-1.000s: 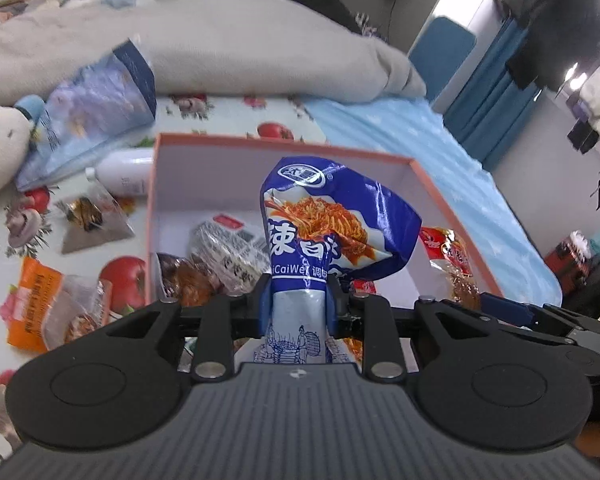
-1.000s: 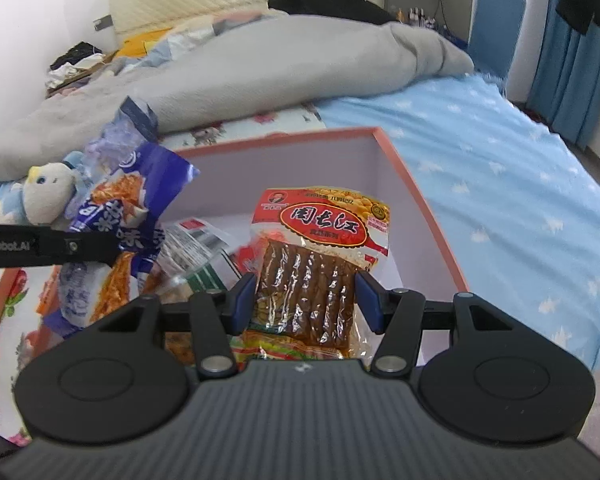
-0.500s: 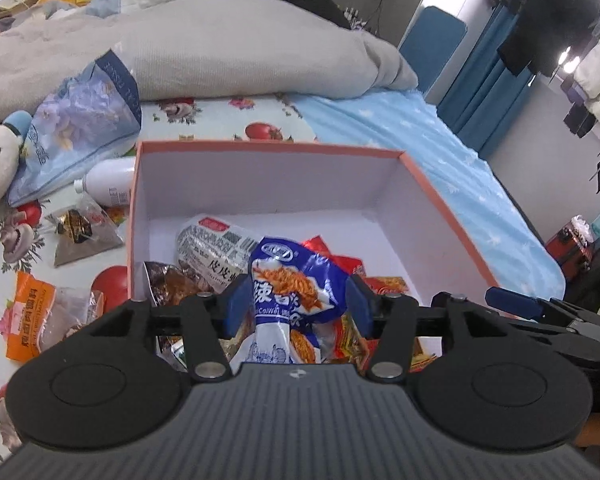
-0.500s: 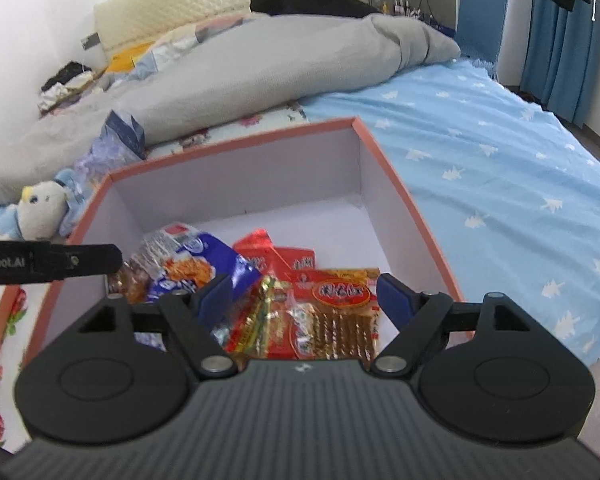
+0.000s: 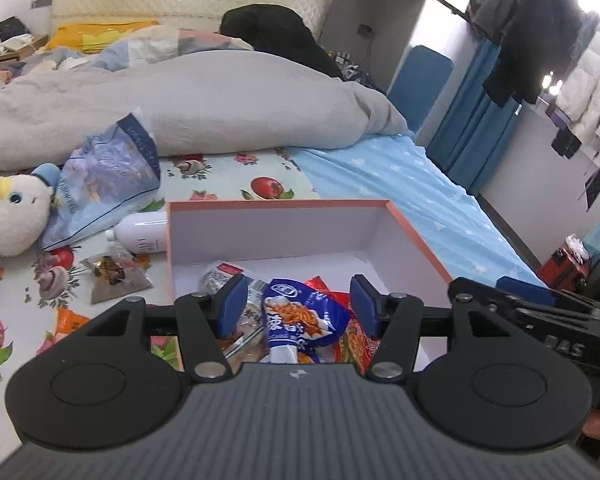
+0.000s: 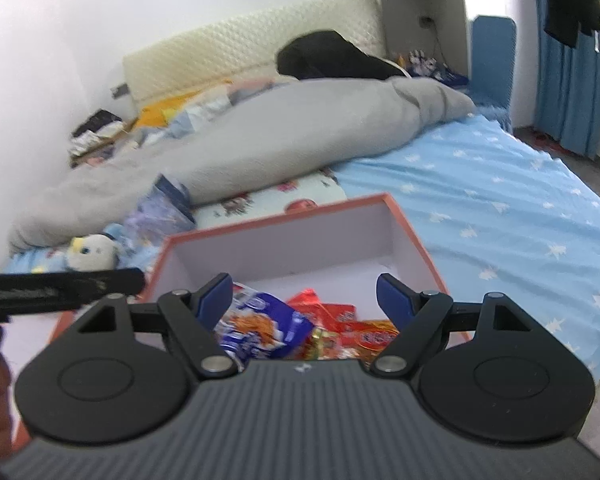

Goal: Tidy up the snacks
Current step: 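Withdraw both open tools upward from the box toward the remaining snacks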

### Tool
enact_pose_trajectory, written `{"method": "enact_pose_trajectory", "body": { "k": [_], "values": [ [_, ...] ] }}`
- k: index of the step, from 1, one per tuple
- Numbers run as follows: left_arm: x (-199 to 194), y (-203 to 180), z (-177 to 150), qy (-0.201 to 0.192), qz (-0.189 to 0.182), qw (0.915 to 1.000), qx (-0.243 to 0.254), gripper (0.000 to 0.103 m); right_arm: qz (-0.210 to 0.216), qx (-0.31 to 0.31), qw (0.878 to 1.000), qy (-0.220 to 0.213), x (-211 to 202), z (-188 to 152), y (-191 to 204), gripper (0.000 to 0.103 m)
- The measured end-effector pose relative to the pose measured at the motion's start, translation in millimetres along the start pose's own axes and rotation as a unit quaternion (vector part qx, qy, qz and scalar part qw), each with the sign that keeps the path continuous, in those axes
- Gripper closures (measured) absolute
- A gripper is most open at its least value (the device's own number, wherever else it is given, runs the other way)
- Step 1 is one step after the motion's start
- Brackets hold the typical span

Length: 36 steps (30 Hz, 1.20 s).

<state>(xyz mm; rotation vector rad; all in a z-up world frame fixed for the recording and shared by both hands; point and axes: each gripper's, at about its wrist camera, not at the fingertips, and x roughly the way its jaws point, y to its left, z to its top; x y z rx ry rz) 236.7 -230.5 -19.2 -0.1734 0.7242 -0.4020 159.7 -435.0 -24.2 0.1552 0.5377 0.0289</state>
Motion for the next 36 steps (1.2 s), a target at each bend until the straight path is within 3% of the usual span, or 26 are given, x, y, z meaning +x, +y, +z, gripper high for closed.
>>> {"method": "enact_pose_trajectory", "body": {
  "k": [7, 10, 24, 36],
  "values": [
    [-22.1, 18.9, -3.2, -0.017, 0.016, 0.9996, -0.019, 0.040, 0.032, -0.013, 0.999, -0.008, -8.9, 1.7, 23.7, 0.022],
    [-30.4, 29.5, -7.2, -0.022, 0.025, 0.9991, -0.025, 0.035, 0.033, -0.024, 0.999, -0.013, -9.7, 1.5, 36.5, 0.022],
    [-71.2, 84.4, -28.7, -0.022, 0.051, 0.9972, -0.051, 0.030, 0.051, -0.042, 0.998, 0.002, -13.9, -15.6, 91.6, 0.022],
    [-104.2, 117.2, -44.3, -0.014, 0.061, 0.9971, -0.043, 0.028, 0.069, -0.048, 0.996, 0.012, -16.7, -37.0, 133.6, 0.022]
  ]
}}
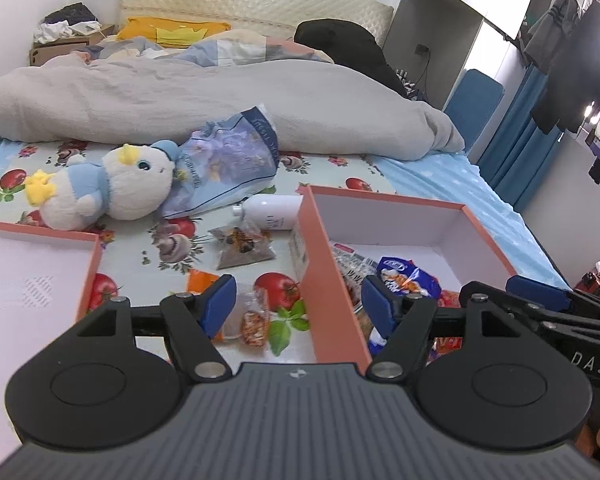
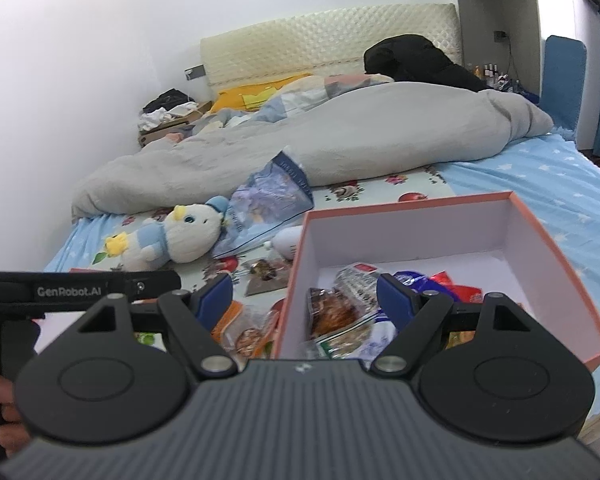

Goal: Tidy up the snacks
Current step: 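Withdraw both open tools upward from the box toward the remaining snacks, then lower the left tool onto the orange packet while the right tool reaches the clear snack bag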

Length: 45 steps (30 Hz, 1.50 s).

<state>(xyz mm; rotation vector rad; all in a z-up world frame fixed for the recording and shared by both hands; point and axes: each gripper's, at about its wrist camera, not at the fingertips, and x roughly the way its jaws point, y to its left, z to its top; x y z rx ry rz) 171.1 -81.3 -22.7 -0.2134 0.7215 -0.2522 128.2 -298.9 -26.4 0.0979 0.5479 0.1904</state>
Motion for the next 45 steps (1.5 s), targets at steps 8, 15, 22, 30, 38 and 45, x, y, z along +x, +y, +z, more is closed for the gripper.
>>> {"method": "enact_pose_trajectory", "body": {
  "k": [8, 15, 22, 30, 38, 45],
  "values": [
    [-10.0, 28.2, -11.5, 0.022, 0.008, 0.9997, -0.001, 0.018, -0.009, -0.004, 1.000, 0.007, -0.4, -11.0, 20.9, 0.022],
    [-21.8, 56.7, -26.5, 0.028, 0.009, 0.9995, -0.015, 0.010, -0.021, -0.013, 0.999, 0.020, -2.3, -26.2, 42.1, 0.022],
    [-14.5, 84.9, -50.9, 0.036, -0.003, 0.9984, -0.042, 0.010, -0.028, -0.034, 0.998, 0.039, 3.8, -37.9, 55.7, 0.022],
    [23.3, 99.6, -65.3, 0.043, -0.013, 0.9971, -0.061, 0.010, 0.005, -0.076, 0.995, 0.069, 40.9, -24.0, 55.3, 0.022],
    [72.6, 112.0, -60.3, 0.044, -0.021, 0.9965, -0.069, 0.010, 0.060, -0.126, 0.985, 0.103, 109.6, 22.1, 70.6, 0.023],
    [110.7, 128.5, -55.1, 0.038, -0.033, 0.9945, -0.092, 0.011, 0.071, -0.140, 0.975, 0.158, 202.3, 56.8, 87.8, 0.023]
  ]
}}
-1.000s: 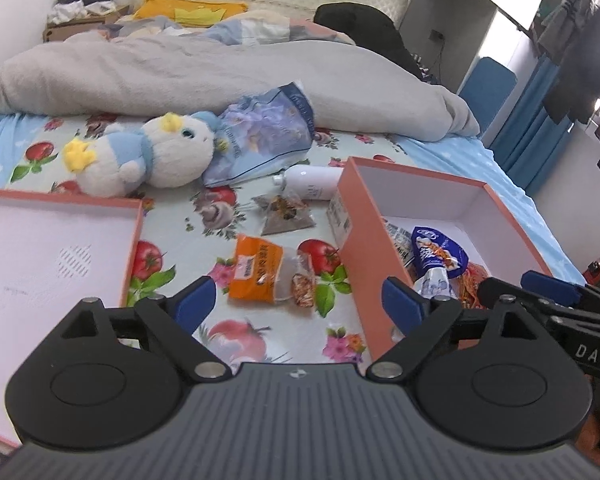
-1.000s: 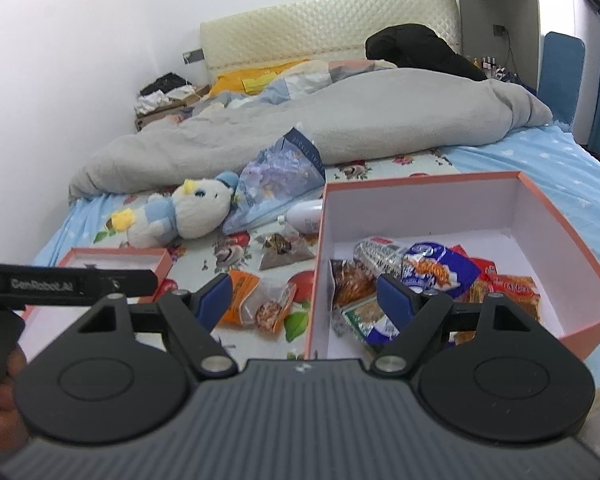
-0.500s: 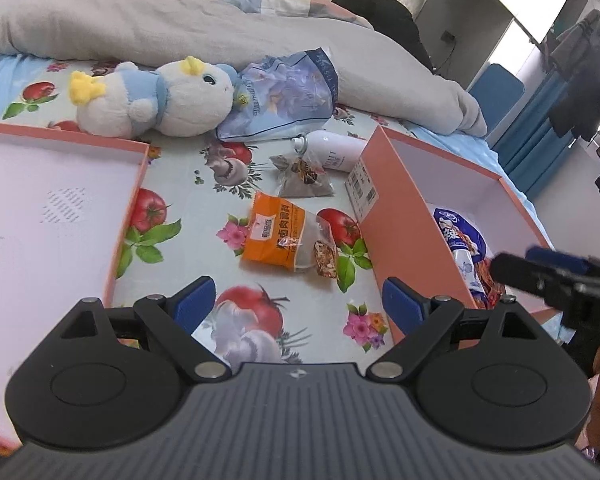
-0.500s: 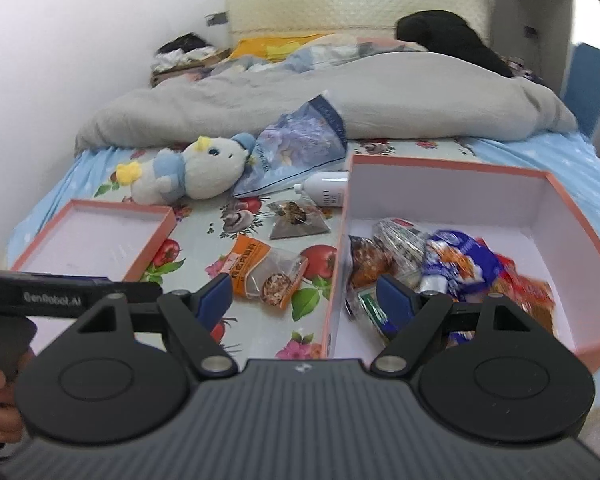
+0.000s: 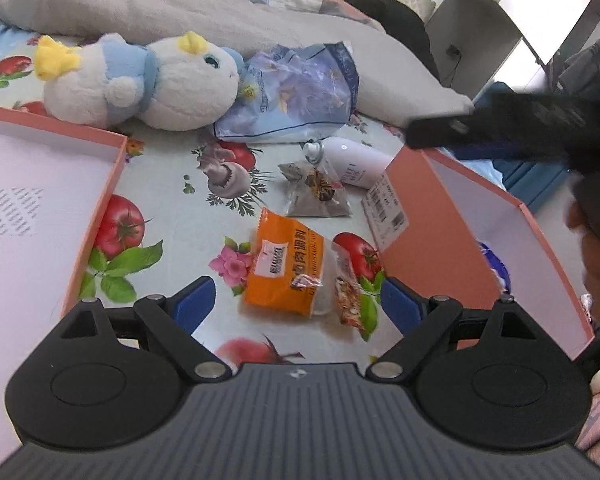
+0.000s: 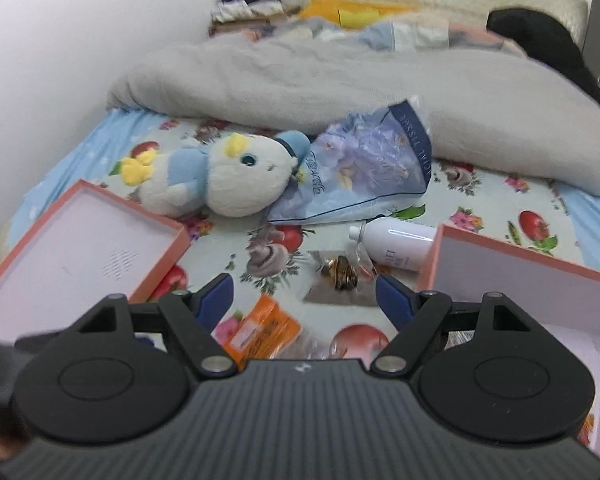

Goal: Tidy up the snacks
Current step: 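Lower the left tool onto the orange packet while the right tool reaches the clear snack bag, then close the left tool on the orange packet while the right tool closes on the clear bag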

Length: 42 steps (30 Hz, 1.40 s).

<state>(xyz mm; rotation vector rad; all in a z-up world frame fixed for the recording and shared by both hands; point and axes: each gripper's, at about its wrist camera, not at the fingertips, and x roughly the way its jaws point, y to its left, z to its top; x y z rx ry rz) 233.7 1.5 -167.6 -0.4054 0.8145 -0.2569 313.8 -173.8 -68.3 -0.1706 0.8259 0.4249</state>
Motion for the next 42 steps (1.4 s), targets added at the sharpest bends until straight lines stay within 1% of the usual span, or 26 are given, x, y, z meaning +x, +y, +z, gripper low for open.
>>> {"method": "enact_pose_trajectory", "body": {
  "k": [2, 4, 8, 12, 15, 18, 19, 20, 21, 23, 29, 31, 33, 34, 36, 37, 38, 40, 42],
  "values": [
    [10.9, 2.8, 2.8, 0.006, 0.003, 1.0000, 0.005, 0.011, -0.004, -0.002, 1.000, 0.030, 25.7, 10.3, -4.6, 0.023],
    [18.2, 6.8, 4.2, 0.006, -0.001, 0.9999, 0.010, 0.011, -0.010, -0.004, 0.998, 0.062, 49.0, 19.5, -7.2, 0.024],
    [35.4, 11.9, 6.1, 0.013, -0.004, 0.9994, 0.032, 0.012, -0.012, -0.026, 0.996, 0.086, 80.8, 29.4, -4.2, 0.025],
    [52.3, 17.7, 9.2, 0.021, -0.014, 0.9988, 0.042, 0.014, -0.020, -0.022, 0.992, 0.124, 117.7, 33.3, -9.5, 0.025],
    [61.8, 17.2, 11.0, 0.019, -0.011, 0.9986, 0.049, 0.014, -0.040, -0.037, 0.989, 0.138, 138.7, 34.0, -8.3, 0.025],
    [70.1, 17.9, 12.2, 0.022, -0.016, 0.9984, 0.051, 0.014, -0.061, -0.053, 0.985, 0.153, 155.0, 31.2, -9.8, 0.025],
    [72.9, 17.7, 11.7, 0.023, -0.014, 0.9983, 0.052, 0.015, -0.068, -0.057, 0.984, 0.155, 159.1, 29.8, -10.7, 0.025],
    [75.5, 17.6, 11.2, 0.026, -0.015, 0.9981, 0.054, 0.020, -0.077, -0.055, 0.984, 0.154, 162.1, 29.1, -12.9, 0.025],
    [78.3, 17.4, 10.6, 0.031, -0.016, 0.9980, 0.054, 0.027, -0.080, -0.050, 0.984, 0.154, 164.0, 29.1, -15.6, 0.025],
    [82.8, 16.2, 8.9, 0.036, -0.010, 0.9975, 0.059, 0.032, -0.072, -0.035, 0.984, 0.161, 170.1, 26.0, -19.8, 0.024],
    [87.6, 12.5, 7.1, 0.040, -0.001, 0.9962, 0.077, 0.035, -0.071, -0.010, 0.984, 0.164, 178.0, 23.1, -23.2, 0.023],
    [88.9, 12.8, 6.3, 0.041, -0.003, 0.9963, 0.075, 0.039, -0.071, -0.003, 0.983, 0.168, 181.0, 21.1, -23.3, 0.024],
    [89.3, 12.3, 5.1, 0.041, -0.004, 0.9966, 0.071, 0.041, -0.074, 0.000, 0.983, 0.167, 183.0, 18.7, -23.7, 0.024],
    [89.2, 11.5, 4.7, 0.041, -0.003, 0.9965, 0.072, 0.041, -0.078, 0.001, 0.983, 0.165, 183.3, 17.5, -24.0, 0.026],
    [88.8, 10.9, 4.5, 0.043, -0.008, 0.9967, 0.069, 0.046, -0.082, 0.010, 0.984, 0.159, 183.4, 15.5, -25.4, 0.027],
    [88.6, 11.5, 4.8, 0.046, -0.013, 0.9969, 0.063, 0.048, -0.086, 0.012, 0.984, 0.157, 182.1, 15.5, -25.0, 0.030],
    [87.9, 12.1, 4.9, 0.048, -0.017, 0.9970, 0.057, 0.051, -0.090, 0.013, 0.984, 0.153, 179.8, 15.2, -23.3, 0.034],
    [85.1, 11.2, 4.9, 0.046, -0.020, 0.9972, 0.056, 0.056, -0.095, 0.007, 0.985, 0.147, 175.2, 13.8, -19.3, 0.038],
    [81.7, 10.0, 4.7, 0.041, -0.021, 0.9972, 0.058, 0.062, -0.090, 0.013, 0.985, 0.145, 170.4, 11.8, -18.4, 0.040]
  ]
}}
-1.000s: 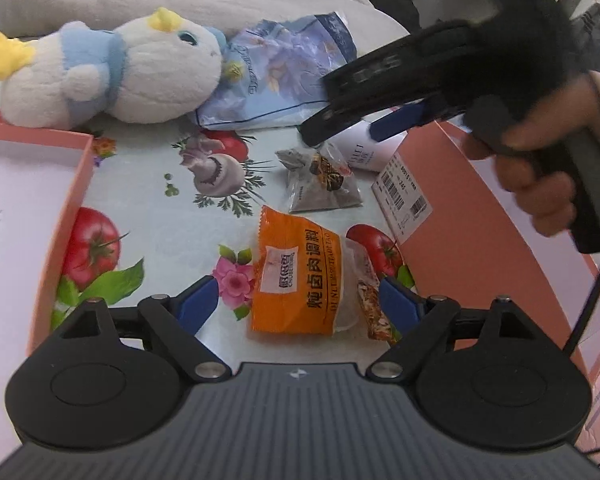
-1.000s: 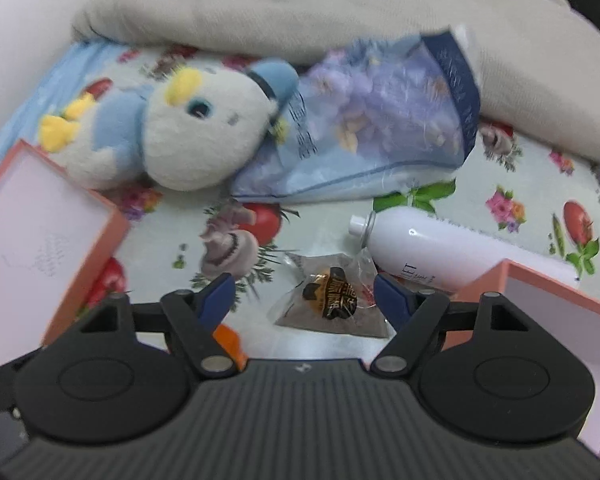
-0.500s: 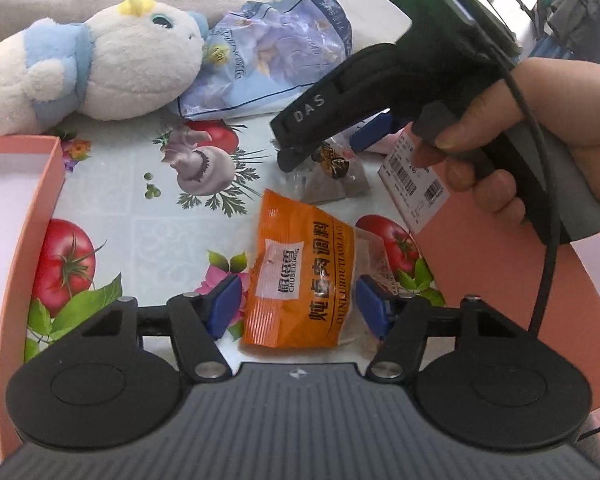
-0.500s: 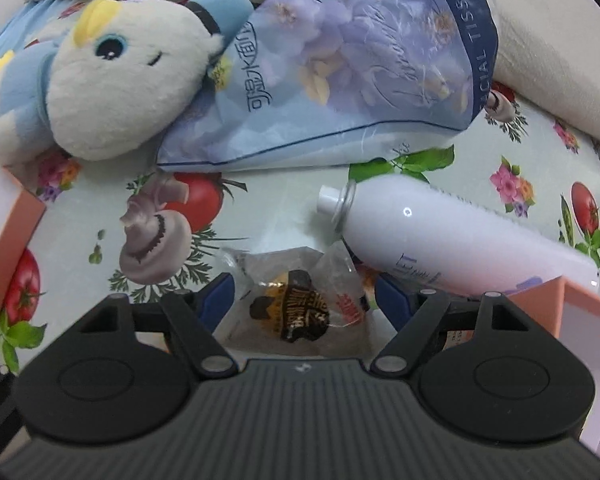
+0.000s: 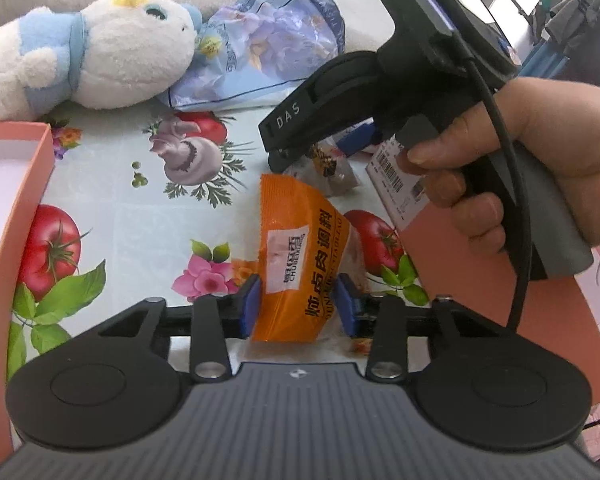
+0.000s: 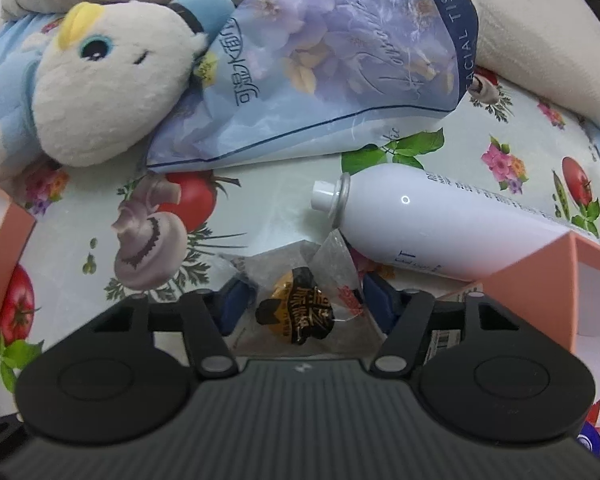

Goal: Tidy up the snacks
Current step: 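Close the left tool on the orange packet while the right tool closes on the clear bag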

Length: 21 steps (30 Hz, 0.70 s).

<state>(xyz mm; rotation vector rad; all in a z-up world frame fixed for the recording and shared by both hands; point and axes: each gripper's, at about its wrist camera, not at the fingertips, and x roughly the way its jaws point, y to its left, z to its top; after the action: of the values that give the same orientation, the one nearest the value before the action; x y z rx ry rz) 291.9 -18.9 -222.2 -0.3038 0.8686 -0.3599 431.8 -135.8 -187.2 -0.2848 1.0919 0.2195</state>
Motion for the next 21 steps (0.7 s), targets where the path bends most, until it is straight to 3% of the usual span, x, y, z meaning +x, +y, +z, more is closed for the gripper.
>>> {"method": "enact_pose_trajectory", "body": {
  "k": [7, 21],
  "values": [
    [-23.6, 2.1, -2.4, -0.009, -0.003, 0.9998, -0.019, 0.070, 0.031, 0.027, 0.999, -0.005, -26.4, -15.8, 1.7, 0.041],
    [-92.9, -1.9, -16.9, -0.033, 0.043, 0.9973, -0.050, 0.076, 0.062, 0.057, 0.996, -0.044, -89.6, -44.6, 6.2, 0.041]
  ]
}}
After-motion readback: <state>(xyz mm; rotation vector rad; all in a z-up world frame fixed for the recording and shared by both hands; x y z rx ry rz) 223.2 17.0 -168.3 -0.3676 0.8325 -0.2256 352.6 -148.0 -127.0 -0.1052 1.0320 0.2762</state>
